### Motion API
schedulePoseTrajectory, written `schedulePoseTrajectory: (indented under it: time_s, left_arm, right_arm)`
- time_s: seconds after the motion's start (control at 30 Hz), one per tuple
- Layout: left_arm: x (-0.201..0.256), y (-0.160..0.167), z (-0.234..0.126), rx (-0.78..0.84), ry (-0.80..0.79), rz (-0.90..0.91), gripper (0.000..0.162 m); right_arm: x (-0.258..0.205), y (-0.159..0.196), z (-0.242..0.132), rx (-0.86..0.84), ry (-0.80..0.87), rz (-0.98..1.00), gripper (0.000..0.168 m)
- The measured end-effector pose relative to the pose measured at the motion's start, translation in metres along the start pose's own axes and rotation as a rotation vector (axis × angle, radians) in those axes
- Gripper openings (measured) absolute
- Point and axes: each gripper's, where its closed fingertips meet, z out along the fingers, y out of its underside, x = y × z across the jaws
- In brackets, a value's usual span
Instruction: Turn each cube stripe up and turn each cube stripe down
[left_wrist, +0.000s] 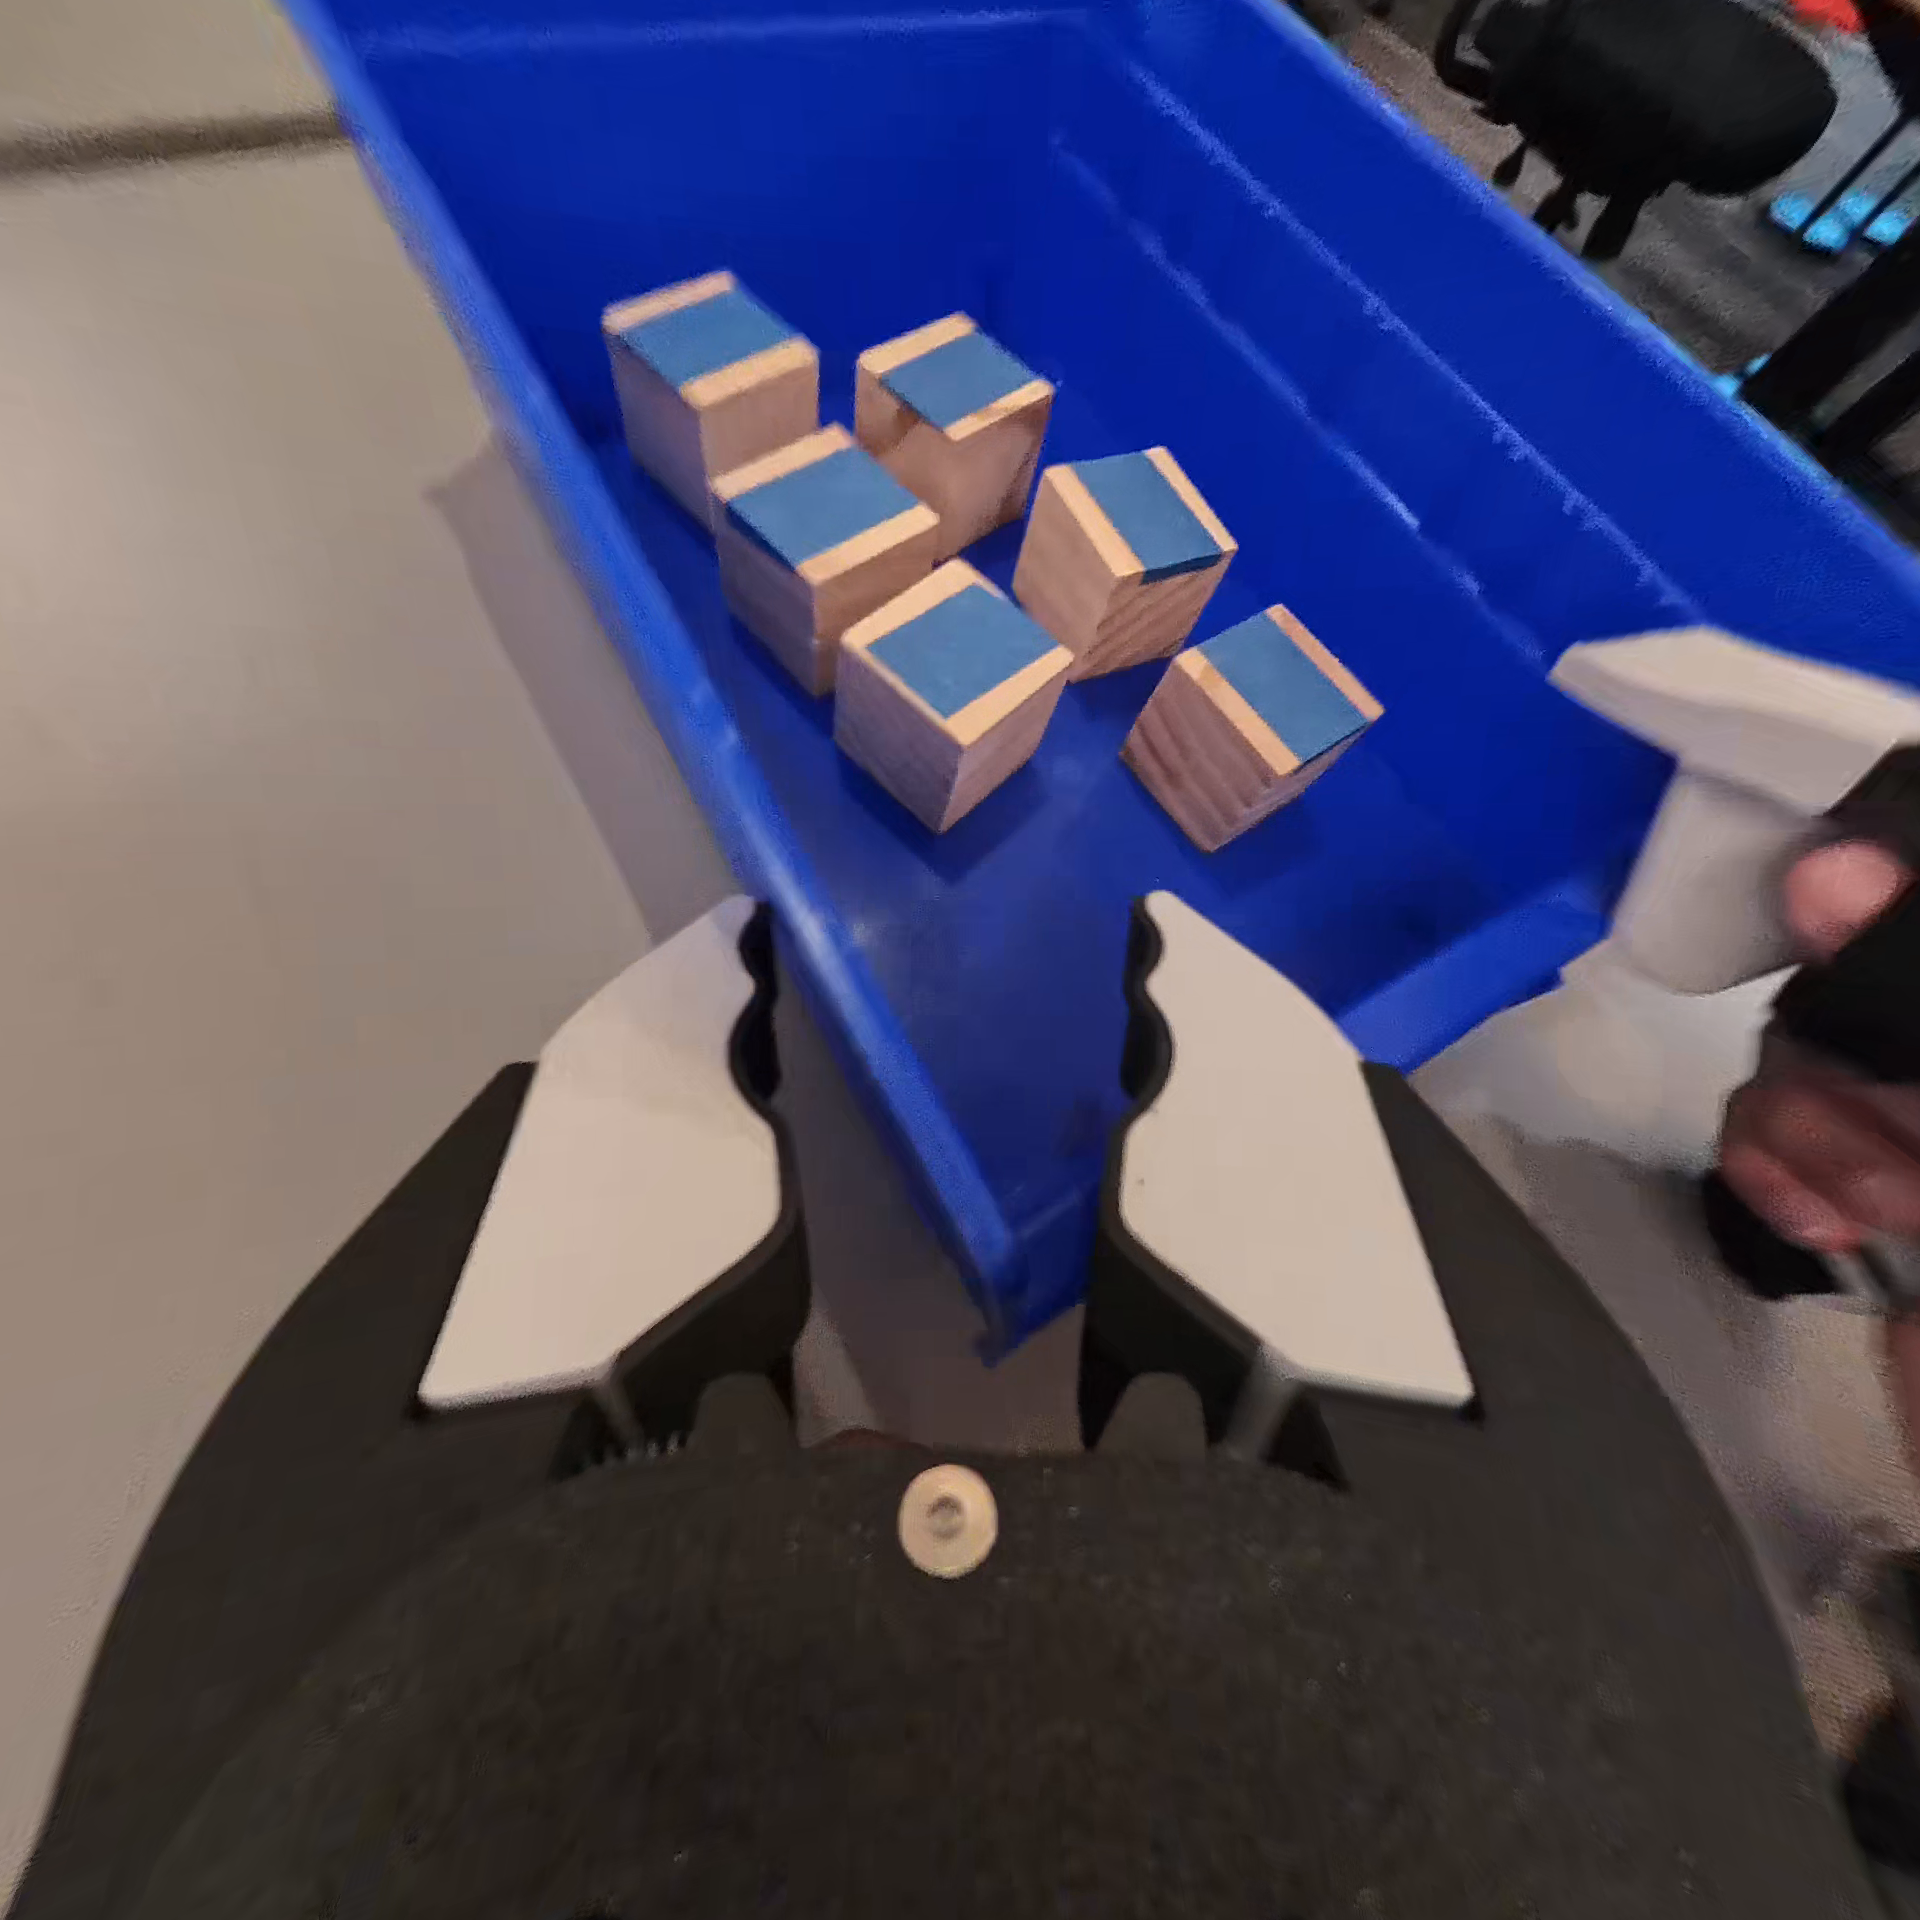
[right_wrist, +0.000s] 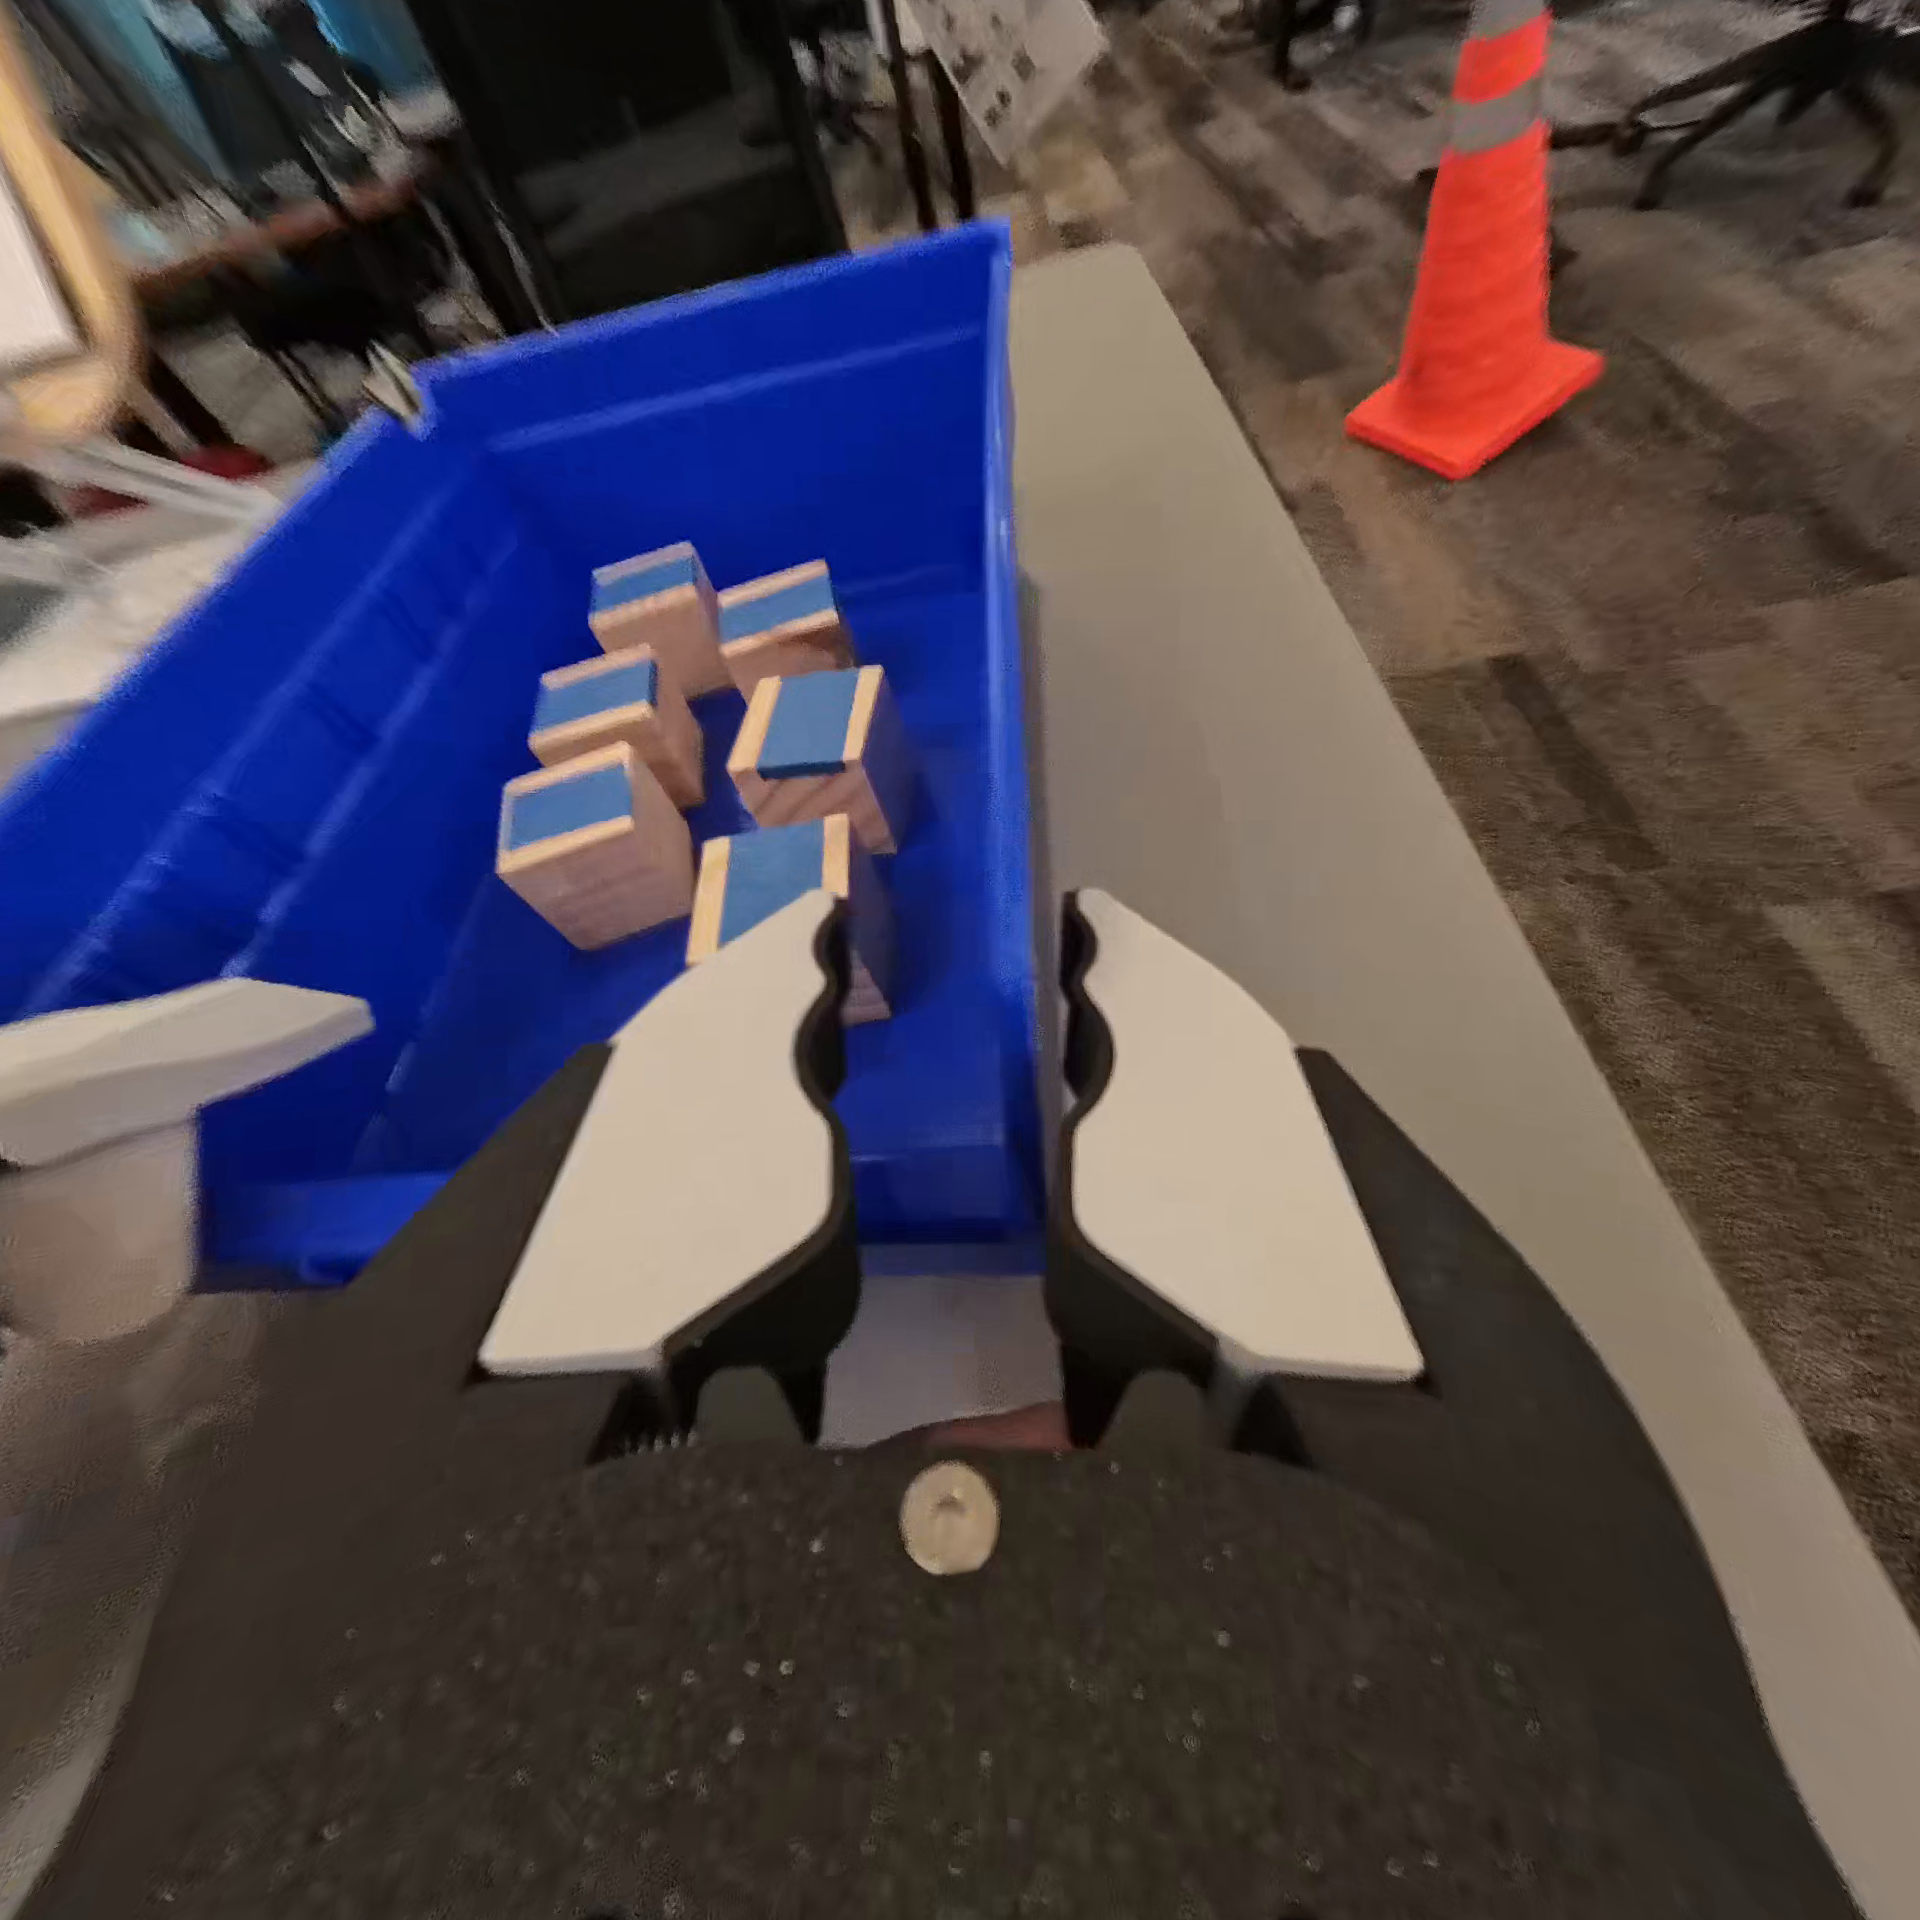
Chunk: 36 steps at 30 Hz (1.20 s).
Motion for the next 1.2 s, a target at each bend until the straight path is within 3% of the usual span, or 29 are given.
schedulePoseTrajectory:
  time_s: [0.07,0.2,0.27,0.33,0.43,0.6,0.83,1.03,1.2]
  left_arm:
    - [-0.008,-0.001,-0.001,-0.010,0.014,-0.079,0.046]
    - [-0.030,-0.004,-0.007,-0.023,-0.047,-0.081,0.028]
    - [-0.047,-0.010,-0.017,0.013,-0.129,-0.045,0.007]
    - [-0.056,-0.012,-0.028,0.026,-0.164,-0.012,0.004]
    - [-0.071,-0.015,-0.061,0.086,-0.176,0.005,0.003]
    - [-0.126,-0.019,-0.151,0.235,-0.325,0.057,0.003]
    - [-0.234,0.024,-0.256,0.256,-0.564,-0.039,0.003]
    - [-0.281,0.084,-0.275,0.172,-0.605,-0.157,0.004]
    - [-0.292,0.094,-0.267,0.149,-0.619,-0.173,0.004]
  right_arm:
    - [-0.003,-0.005,0.003,0.033,0.038,-0.018,0.035]
    - [-0.006,-0.015,-0.001,0.159,0.116,0.042,0.004]
    - [-0.015,-0.012,-0.004,0.138,0.156,0.013,0.004]
    - [-0.030,-0.014,-0.012,0.152,0.207,0.020,0.003]
    - [-0.063,-0.028,-0.026,0.251,0.196,0.049,0.004]
    - [-0.157,-0.044,-0.040,0.383,0.042,0.010,0.004]
    - [-0.307,-0.010,-0.015,0.284,-0.199,-0.095,0.003]
    - [-0.367,0.036,0.007,0.133,-0.286,-0.176,0.003]
    - [-0.369,0.056,0.021,0.068,-0.322,-0.189,0.003]
